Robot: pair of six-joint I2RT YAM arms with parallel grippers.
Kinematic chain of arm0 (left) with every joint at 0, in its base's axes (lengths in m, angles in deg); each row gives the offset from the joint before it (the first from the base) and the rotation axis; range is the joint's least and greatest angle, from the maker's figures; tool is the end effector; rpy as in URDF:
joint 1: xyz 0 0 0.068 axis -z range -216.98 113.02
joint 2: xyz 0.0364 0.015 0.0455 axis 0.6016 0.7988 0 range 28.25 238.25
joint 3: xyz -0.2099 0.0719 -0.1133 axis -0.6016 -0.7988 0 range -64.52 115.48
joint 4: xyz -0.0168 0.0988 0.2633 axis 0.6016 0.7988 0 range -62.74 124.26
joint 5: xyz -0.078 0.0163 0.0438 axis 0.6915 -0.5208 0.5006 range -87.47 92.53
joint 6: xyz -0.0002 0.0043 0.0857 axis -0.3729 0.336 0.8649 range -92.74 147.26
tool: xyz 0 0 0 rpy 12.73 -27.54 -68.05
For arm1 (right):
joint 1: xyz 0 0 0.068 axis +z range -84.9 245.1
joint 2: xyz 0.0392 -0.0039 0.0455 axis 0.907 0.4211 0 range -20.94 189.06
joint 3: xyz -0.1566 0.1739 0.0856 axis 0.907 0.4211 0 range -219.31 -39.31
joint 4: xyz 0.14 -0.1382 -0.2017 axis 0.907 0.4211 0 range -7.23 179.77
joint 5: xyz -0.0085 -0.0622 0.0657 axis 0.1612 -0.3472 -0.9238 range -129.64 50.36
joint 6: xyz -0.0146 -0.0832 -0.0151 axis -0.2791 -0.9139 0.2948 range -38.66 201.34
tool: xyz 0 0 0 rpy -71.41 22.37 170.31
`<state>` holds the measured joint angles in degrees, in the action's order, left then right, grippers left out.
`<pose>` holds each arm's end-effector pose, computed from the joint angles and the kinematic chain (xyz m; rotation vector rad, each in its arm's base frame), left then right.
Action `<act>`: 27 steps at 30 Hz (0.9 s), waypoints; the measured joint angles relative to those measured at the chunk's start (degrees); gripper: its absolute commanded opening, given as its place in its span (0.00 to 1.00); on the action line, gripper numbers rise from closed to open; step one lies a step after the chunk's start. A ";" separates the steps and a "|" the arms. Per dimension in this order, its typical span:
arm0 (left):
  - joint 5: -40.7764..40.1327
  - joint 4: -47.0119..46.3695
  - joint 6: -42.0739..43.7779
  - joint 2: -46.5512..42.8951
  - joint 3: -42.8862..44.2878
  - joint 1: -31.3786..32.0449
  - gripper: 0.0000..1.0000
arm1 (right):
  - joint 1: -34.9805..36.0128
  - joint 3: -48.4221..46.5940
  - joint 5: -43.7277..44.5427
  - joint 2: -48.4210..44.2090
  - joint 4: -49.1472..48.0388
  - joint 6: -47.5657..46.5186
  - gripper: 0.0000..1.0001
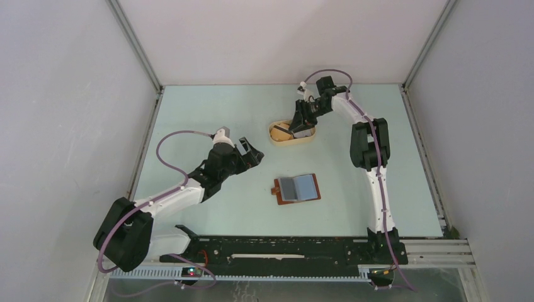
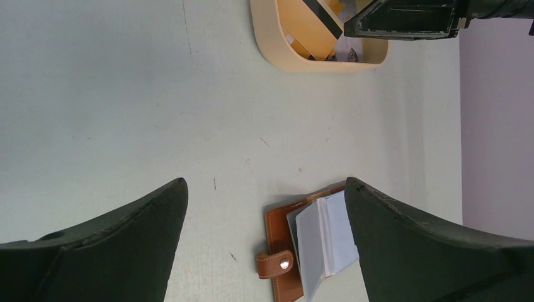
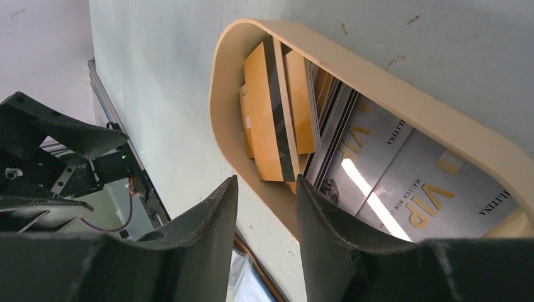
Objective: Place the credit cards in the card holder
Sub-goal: Pick up the credit card from the storage box.
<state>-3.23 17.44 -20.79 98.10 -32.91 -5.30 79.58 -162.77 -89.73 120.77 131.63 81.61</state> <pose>0.2723 -0.1593 0.1494 -0.3697 2.1193 -0.7385 0.4963 0.1881 0.1224 -0.5629 2.5374 1.2662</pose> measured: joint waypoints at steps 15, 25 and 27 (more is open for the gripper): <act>0.00 0.00 0.00 0.00 0.00 0.00 0.99 | -2.21 3.93 -5.86 -1.33 -2.29 -2.38 0.51; 0.04 0.02 0.02 0.28 0.00 0.00 0.99 | -2.27 4.70 -5.31 -1.66 -4.94 -1.60 0.49; 0.02 0.02 0.02 0.28 0.00 0.00 0.98 | -1.97 4.66 -4.52 -1.66 -5.07 -0.98 0.48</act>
<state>-3.21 17.46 -20.77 98.38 -32.91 -5.30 77.61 -158.12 -94.25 119.10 126.56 80.63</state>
